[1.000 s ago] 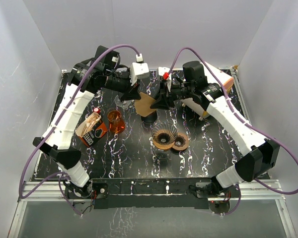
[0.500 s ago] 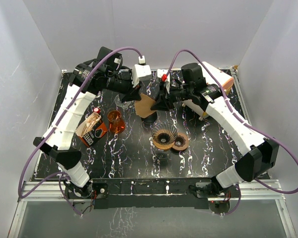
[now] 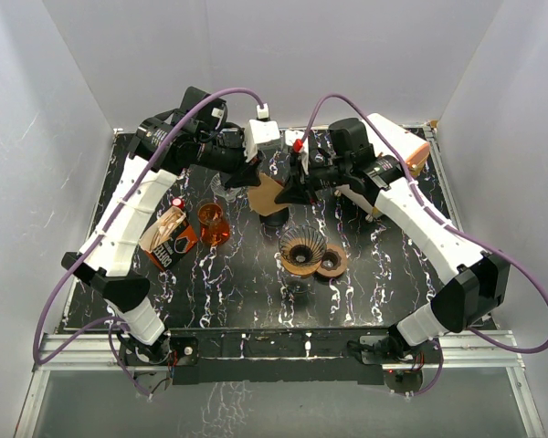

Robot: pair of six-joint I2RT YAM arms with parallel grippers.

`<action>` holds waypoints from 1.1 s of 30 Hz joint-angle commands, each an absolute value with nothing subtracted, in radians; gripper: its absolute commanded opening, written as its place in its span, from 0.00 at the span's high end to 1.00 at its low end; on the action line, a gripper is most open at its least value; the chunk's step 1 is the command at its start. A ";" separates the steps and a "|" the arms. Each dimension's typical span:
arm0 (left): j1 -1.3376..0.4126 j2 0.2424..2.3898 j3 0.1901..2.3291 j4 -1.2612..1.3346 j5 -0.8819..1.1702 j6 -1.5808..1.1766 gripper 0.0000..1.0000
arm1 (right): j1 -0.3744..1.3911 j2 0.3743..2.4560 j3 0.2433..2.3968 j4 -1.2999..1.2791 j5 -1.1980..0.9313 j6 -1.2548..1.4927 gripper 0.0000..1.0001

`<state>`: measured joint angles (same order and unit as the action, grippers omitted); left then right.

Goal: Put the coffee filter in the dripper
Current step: Pick up the coffee filter from the coffee filter holder, then place the coffee filter in the coffee dripper.

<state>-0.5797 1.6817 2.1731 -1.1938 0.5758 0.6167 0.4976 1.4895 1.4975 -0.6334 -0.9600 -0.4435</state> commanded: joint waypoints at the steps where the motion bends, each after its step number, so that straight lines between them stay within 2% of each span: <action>1: -0.584 1.661 2.173 -1.180 0.596 0.608 0.88 | 0.503 1.457 1.477 -0.595 -0.955 -0.436 1.00; 3: -0.586 1.646 2.168 -1.171 0.602 0.614 0.77 | 0.503 1.433 1.461 -0.587 -0.951 -0.434 1.00; 6: -0.584 1.606 2.150 -1.144 0.599 0.618 0.53 | 0.494 1.392 1.439 -0.581 -0.954 -0.432 1.00; 8: -0.585 1.575 2.130 -1.118 0.599 0.608 0.41 | 0.463 1.359 1.417 -0.560 -0.982 -0.412 1.00; 11: -0.585 1.542 2.101 -1.105 0.630 0.585 0.28 | 0.404 1.291 1.374 -0.495 -1.057 -0.350 1.00; 15: -0.585 1.515 2.037 -1.083 0.679 0.553 0.21 | 0.341 1.220 1.352 -0.446 -1.150 -0.264 1.00; 33: -0.586 1.512 1.857 -0.944 0.873 0.486 0.14 | 0.318 1.191 1.422 -0.499 -1.230 -0.185 1.00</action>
<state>-0.5800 1.5307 1.8641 -1.0065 0.7990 0.5133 0.3244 1.1957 1.3788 -0.5236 -1.1961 -0.2192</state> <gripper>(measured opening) 0.861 0.009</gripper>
